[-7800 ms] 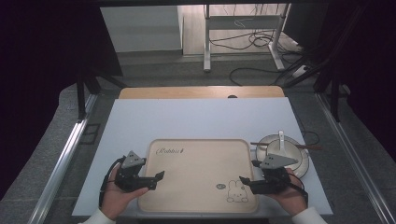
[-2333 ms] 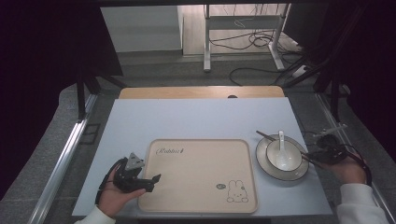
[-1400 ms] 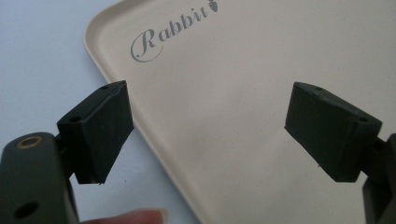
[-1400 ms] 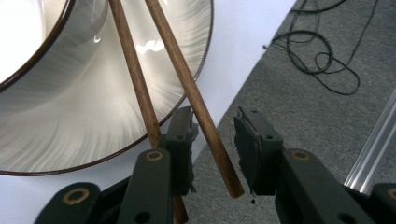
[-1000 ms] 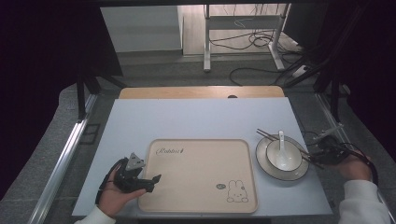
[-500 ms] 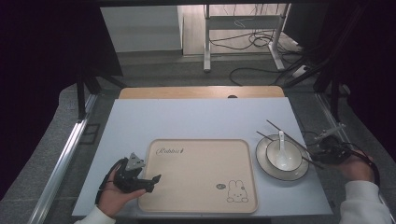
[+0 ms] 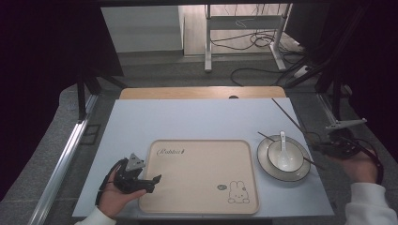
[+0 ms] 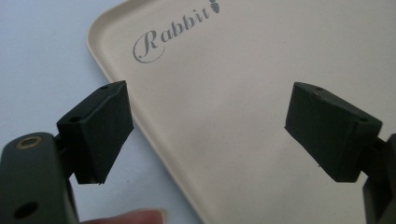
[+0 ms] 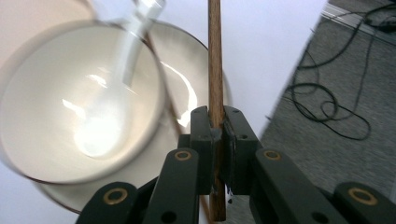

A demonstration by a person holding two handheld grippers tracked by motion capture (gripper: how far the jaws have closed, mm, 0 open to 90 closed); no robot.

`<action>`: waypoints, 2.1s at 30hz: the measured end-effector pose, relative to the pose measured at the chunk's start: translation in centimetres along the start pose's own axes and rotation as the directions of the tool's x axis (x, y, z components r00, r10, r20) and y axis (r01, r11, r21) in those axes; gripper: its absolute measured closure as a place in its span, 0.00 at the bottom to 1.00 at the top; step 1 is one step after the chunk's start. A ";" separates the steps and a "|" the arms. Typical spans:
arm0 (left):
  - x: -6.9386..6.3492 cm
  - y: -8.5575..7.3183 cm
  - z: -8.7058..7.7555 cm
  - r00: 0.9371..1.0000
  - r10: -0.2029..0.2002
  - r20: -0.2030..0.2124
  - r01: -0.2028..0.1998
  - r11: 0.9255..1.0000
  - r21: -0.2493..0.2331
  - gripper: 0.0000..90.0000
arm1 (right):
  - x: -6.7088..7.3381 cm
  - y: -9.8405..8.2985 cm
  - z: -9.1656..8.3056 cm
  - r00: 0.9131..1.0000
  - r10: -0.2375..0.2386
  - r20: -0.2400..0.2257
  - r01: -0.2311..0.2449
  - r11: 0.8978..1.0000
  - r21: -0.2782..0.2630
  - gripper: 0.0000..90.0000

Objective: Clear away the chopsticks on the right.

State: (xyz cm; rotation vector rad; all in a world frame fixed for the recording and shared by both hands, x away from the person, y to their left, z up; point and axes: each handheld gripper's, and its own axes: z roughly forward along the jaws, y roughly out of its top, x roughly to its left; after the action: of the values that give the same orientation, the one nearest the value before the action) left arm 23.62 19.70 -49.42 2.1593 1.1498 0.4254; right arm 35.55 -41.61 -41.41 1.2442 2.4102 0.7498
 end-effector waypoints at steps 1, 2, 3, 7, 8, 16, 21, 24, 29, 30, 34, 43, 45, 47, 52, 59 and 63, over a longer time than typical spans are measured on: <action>0.0 0.0 0.0 1.000 0.000 -0.001 0.000 1.000 0.000 0.17 | 0.5 0.3 -0.2 1.000 0.018 -0.008 -0.018 1.000 -0.006 0.93; 0.0 0.0 0.0 1.000 0.001 -0.001 -0.001 1.000 0.000 0.17 | 1.0 0.6 -0.4 0.999 0.039 -0.019 -0.039 0.999 -0.015 0.93; 0.0 0.0 -0.1 1.000 0.000 -0.001 -0.001 1.000 -0.002 0.17 | 1.3 0.8 -0.5 0.998 0.053 -0.029 -0.054 0.998 -0.029 0.93; 0.1 0.0 -0.1 1.000 -0.003 0.000 0.003 1.000 -0.004 0.17 | 3.0 1.6 -1.0 0.990 0.108 -0.090 -0.115 0.990 -0.075 0.93; 0.1 0.0 -0.1 1.000 -0.004 -0.001 0.004 1.000 -0.004 0.17 | 3.6 1.8 -1.0 0.989 0.116 -0.096 -0.124 0.989 -0.075 0.93; 0.1 -0.1 -0.1 1.000 -0.006 0.000 0.006 1.000 -0.006 0.17 | 7.8 2.4 -0.1 0.970 0.138 -0.200 -0.158 0.984 -0.086 0.93; 0.1 -0.1 -0.1 1.000 -0.009 0.003 0.009 1.000 -0.007 0.17 | 11.3 2.7 0.3 0.968 0.116 -0.224 -0.133 0.989 -0.063 0.93; 0.1 -0.1 -0.1 1.000 -0.007 0.004 0.007 1.000 -0.007 0.17 | 13.9 2.9 1.1 0.969 0.070 -0.239 -0.079 0.996 -0.030 0.92; 0.1 -0.1 -0.1 1.000 -0.010 0.002 0.010 1.000 -0.006 0.17 | 18.6 3.3 3.0 0.969 -0.023 -0.245 0.032 0.999 0.033 0.92; 0.2 -0.1 -0.1 1.000 -0.007 0.002 0.007 1.000 -0.002 0.17 | 19.3 3.2 3.4 0.970 -0.038 -0.239 0.051 0.998 0.048 0.92; 0.1 -0.1 0.0 1.000 -0.003 0.003 0.003 1.000 0.000 0.17 | 21.4 2.7 5.5 0.971 -0.066 -0.231 0.095 0.988 0.120 0.92; 0.1 -0.1 0.0 1.000 -0.004 0.005 0.004 1.000 -0.001 0.17 | 22.9 1.5 8.1 0.979 -0.128 -0.160 0.164 0.958 0.236 0.92; 0.1 -0.1 0.0 1.000 -0.004 0.005 0.004 1.000 0.000 0.17 | 22.8 1.4 8.3 0.979 -0.130 -0.158 0.166 0.956 0.241 0.92; 0.1 -0.1 0.0 1.000 -0.004 0.005 0.004 1.000 0.001 0.17 | 22.8 1.3 8.5 0.979 -0.140 -0.149 0.174 0.952 0.250 0.92; 0.1 -0.1 0.0 1.000 0.000 0.006 0.000 1.000 0.005 0.17 | 23.0 1.1 8.8 0.977 -0.165 -0.137 0.196 0.947 0.254 0.88; 0.1 -0.1 -0.1 1.000 -0.004 0.005 0.004 1.000 0.003 0.17 | 23.0 2.3 6.0 0.966 -0.237 -0.107 0.251 0.957 0.143 0.64; 0.1 -0.1 0.0 1.000 -0.008 0.007 0.008 1.000 0.001 0.17 | 19.6 3.5 1.1 0.979 -0.185 -0.081 0.186 0.983 0.001 0.58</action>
State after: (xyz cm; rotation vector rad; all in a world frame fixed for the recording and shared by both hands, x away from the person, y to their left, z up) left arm 23.56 19.82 -49.48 2.1549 1.1545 0.4134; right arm 27.30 -23.41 -41.18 0.9913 2.5531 0.7478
